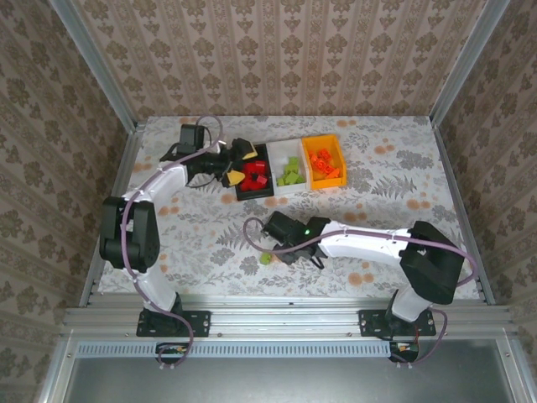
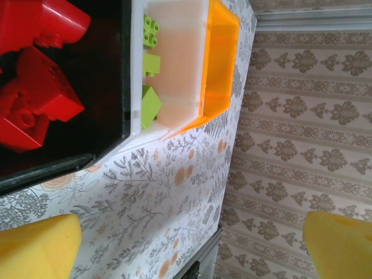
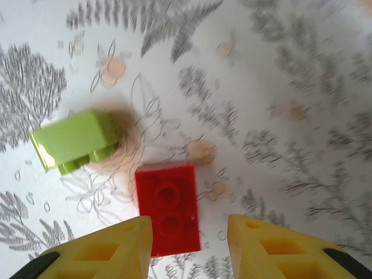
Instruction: Sort the legos into containers by color
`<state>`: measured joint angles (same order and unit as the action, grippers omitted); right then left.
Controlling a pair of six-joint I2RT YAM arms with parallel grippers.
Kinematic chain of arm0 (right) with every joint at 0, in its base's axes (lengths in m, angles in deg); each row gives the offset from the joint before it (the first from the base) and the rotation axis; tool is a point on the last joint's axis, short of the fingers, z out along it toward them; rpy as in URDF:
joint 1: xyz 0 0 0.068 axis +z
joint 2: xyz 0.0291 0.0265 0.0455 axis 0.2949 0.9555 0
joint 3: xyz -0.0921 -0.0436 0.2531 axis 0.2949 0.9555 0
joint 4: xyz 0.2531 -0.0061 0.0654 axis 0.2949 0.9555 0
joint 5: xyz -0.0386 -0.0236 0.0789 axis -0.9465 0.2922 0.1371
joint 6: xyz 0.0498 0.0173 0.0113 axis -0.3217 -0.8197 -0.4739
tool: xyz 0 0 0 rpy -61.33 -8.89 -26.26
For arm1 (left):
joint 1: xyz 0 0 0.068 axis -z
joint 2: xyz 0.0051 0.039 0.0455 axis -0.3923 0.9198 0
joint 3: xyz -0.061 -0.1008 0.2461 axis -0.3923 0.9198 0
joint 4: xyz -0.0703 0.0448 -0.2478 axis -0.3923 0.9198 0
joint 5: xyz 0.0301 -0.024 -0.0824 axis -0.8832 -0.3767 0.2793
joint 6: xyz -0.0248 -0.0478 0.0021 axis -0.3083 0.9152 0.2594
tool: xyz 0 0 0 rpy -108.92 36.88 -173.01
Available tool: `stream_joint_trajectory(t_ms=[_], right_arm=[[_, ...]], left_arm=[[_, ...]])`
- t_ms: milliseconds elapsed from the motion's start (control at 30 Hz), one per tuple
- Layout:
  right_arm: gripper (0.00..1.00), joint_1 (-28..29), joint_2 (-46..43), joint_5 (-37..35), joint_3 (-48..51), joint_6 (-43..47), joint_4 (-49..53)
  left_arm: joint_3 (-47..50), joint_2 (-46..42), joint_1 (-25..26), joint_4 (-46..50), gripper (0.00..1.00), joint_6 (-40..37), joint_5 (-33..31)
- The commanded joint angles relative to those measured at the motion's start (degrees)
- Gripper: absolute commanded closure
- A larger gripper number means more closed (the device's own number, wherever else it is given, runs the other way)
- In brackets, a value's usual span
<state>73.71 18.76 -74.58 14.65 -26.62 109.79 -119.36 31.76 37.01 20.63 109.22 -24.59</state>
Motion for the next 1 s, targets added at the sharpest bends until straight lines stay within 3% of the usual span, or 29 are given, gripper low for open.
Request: stream_joint_trajectory(t_ms=[0, 67, 133, 267, 467, 800, 967], right_arm=[[0.61, -2.24, 1.13, -2.04, -5.97, 0.79, 0.65], [0.59, -2.5, 3.58, -1.96, -9.24, 1.84, 2.1], [0.49, -2.58, 4.69, -0.64, -10.06, 1.95, 4.1], [0.38, -2.33, 3.04, 3.75, -6.35, -0.03, 6.09], [0.31, -0.89, 1.33, 9.46, -0.38, -2.09, 6.9], [0.37, -1.51, 8.85, 7.67, -0.48, -0.37, 2.05], [0.57, -2.07, 9.37, 6.61, -1.25, -0.33, 2.04]], left_arm=[[-0.17, -0.84, -2.42, -0.46, 0.0, -0.16, 0.01], [-0.25, -0.67, -3.75, 0.57, 0.0, -0.96, -0.84], [-0.29, -0.18, -4.7, 0.59, 0.0, -0.87, -0.66], [-0.25, 0.04, -4.95, -0.02, 0.0, -0.34, -0.24], [-0.09, -0.32, -3.93, -0.8, 0.0, 0.32, 0.27], [-0.42, 0.03, -2.57, 0.2, 0.0, -0.86, -0.16], [-0.51, -0.13, -2.58, 0.27, 0.0, -0.8, -0.11]])
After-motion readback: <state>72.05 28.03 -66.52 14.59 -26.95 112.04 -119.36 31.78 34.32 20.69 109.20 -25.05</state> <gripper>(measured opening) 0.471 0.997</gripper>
